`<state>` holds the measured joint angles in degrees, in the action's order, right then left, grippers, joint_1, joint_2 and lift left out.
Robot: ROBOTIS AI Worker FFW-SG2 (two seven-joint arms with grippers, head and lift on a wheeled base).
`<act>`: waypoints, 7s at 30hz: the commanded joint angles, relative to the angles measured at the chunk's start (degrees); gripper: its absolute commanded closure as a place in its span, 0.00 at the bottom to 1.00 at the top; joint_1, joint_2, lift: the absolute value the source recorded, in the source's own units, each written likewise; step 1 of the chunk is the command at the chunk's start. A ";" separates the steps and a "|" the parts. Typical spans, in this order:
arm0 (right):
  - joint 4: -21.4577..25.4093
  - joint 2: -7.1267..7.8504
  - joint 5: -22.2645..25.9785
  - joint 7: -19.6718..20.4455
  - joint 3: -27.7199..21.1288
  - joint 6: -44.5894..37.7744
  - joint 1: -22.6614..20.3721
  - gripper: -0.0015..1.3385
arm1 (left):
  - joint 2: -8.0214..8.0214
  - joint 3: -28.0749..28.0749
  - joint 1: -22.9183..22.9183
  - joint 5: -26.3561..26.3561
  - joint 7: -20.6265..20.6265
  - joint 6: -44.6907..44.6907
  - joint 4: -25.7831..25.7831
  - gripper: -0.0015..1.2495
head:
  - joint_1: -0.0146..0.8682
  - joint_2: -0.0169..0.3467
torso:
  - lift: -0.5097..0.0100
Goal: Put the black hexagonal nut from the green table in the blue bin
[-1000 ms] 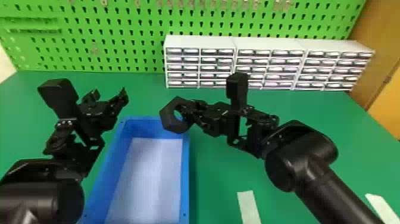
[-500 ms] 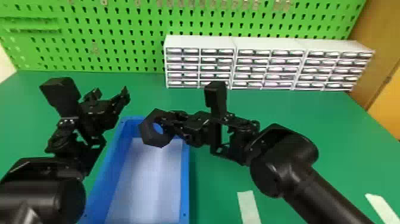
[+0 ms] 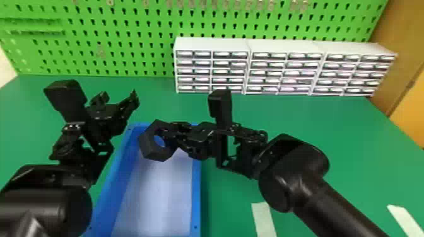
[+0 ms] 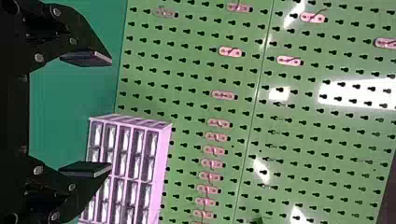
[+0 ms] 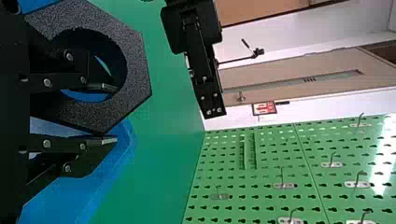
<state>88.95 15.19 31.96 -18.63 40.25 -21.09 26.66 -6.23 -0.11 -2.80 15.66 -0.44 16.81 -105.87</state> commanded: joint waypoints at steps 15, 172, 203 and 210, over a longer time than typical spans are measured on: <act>-0.36 0.02 0.21 0.00 0.09 0.00 0.15 0.41 | -0.01 0.20 -0.11 0.07 0.00 -0.03 0.05 0.36 | 0.80 0.07 | 0.79; 10.45 -6.13 -15.17 -0.09 -58.36 -13.71 -19.45 0.39 | 0.07 -1.12 0.25 2.00 0.00 -0.03 -0.04 0.36 | 0.80 0.07 | 0.79; 10.45 -6.04 -15.26 -0.09 -57.74 -14.06 -19.01 0.39 | 0.07 -1.21 0.25 1.83 0.00 -0.03 -0.04 0.36 | 0.80 0.07 | 0.79; 10.45 -6.04 -15.26 -0.09 -57.74 -14.06 -19.01 0.39 | 0.07 -1.12 0.25 1.83 0.00 -0.03 -0.04 0.36 | 0.80 0.07 | 0.79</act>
<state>99.40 9.14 16.70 -18.72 -17.49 -35.15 7.65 -6.15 -1.25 -2.54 17.55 -0.44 16.80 -105.91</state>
